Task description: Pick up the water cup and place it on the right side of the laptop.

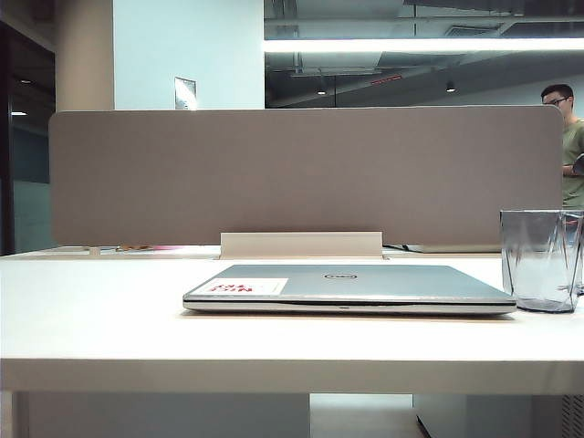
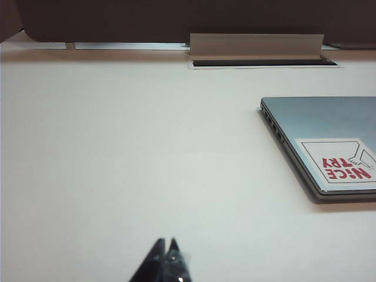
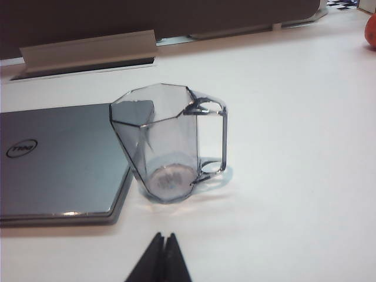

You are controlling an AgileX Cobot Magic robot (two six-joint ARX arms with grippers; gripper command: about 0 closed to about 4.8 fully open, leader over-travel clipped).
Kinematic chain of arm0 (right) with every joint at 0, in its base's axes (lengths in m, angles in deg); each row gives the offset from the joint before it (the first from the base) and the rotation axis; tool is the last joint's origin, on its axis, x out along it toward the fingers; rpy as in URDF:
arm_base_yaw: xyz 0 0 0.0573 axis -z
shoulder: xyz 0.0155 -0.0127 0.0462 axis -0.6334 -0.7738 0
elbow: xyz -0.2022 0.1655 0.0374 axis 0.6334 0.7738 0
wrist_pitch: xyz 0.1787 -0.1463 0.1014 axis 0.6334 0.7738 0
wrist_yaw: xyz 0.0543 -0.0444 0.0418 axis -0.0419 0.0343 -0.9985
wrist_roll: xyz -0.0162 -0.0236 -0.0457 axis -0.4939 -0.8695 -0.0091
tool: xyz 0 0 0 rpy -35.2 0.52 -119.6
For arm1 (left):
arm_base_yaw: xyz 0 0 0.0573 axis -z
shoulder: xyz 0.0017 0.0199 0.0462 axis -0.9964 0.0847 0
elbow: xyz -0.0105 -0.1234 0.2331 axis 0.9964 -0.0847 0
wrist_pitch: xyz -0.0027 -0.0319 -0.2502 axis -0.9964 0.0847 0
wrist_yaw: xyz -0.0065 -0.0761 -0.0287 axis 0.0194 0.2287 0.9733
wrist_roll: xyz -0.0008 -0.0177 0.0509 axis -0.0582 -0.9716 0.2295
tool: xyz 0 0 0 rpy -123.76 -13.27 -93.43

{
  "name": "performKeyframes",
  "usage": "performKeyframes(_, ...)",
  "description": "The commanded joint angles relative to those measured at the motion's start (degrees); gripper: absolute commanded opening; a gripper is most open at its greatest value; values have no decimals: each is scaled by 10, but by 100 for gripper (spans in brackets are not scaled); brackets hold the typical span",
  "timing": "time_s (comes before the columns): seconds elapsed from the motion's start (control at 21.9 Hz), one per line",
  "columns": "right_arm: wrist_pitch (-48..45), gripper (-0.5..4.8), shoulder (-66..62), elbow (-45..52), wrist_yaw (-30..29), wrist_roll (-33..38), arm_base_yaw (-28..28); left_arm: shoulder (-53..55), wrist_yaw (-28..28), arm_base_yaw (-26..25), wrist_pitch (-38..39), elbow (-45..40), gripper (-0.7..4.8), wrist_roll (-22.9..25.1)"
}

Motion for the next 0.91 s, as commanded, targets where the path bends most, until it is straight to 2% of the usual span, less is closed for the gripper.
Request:
performKeyframes(0.05,18,-8,0,3,2,-1,-1,0,3,-1,-4,2,-4,16)
performKeyframes(0.36,19,-8,0,3,3,-2,-1,0,0,-1,-4,2,-4,30)
performKeyframes(0.68,19,-8,0,3,3,-2,-1,0,-95,-2,-56,2,-4,28)
performKeyframes(0.91,19,-8,0,3,3,-2,-1,0,-95,-2,-82,2,-4,28)
